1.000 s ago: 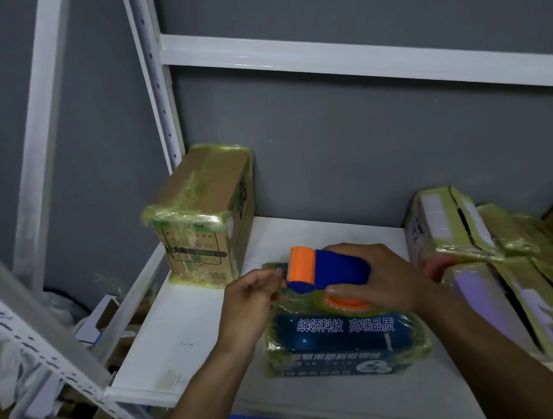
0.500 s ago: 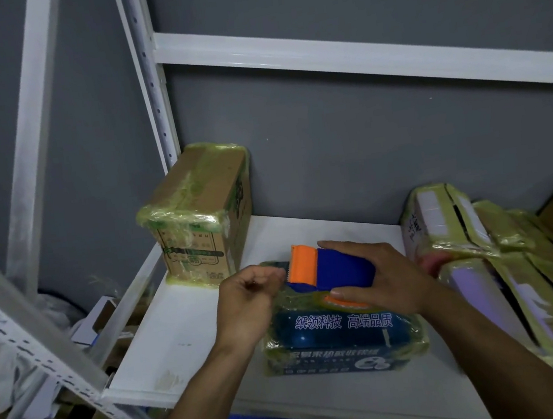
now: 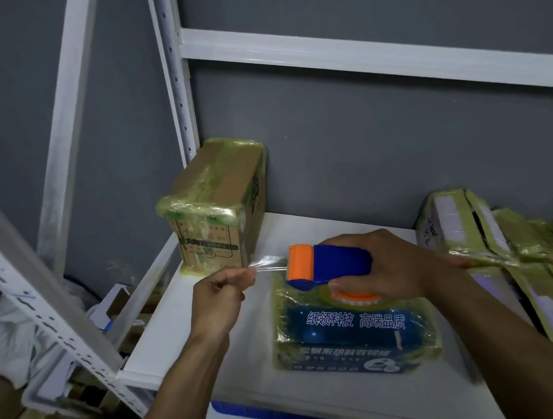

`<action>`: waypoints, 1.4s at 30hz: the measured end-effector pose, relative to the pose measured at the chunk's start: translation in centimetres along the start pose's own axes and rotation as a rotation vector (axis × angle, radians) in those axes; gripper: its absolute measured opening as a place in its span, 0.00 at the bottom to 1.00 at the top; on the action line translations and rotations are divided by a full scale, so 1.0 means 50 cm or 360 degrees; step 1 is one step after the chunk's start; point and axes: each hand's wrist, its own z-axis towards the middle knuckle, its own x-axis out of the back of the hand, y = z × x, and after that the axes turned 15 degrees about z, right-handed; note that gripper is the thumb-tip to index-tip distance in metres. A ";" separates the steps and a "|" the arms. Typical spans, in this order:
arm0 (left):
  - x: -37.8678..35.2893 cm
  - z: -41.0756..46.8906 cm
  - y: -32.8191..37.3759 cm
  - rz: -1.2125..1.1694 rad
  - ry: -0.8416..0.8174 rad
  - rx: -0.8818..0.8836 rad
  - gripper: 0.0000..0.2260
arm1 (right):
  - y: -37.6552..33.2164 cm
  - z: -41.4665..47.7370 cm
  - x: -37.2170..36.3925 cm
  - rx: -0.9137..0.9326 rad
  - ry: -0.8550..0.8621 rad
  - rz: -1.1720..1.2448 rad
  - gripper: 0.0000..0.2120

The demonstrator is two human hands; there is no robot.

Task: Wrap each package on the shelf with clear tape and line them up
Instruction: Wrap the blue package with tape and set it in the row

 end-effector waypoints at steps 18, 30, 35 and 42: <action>-0.002 0.018 -0.143 -0.0009 -0.0086 0.0450 0.04 | -0.030 0.077 -0.028 -0.0125 -0.0147 -0.0527 0.40; 0.007 0.031 -0.139 -0.0163 -0.0099 0.0413 0.03 | -0.034 0.081 -0.038 -0.0205 -0.0126 -0.0269 0.33; 0.026 0.041 -0.134 -0.0203 -0.0100 0.0423 0.02 | -0.048 0.074 -0.035 -0.0223 -0.0109 -0.0224 0.34; 0.032 0.049 -0.146 -0.0212 -0.0152 0.0443 0.03 | -0.057 0.080 -0.027 -0.0288 -0.0109 -0.0279 0.36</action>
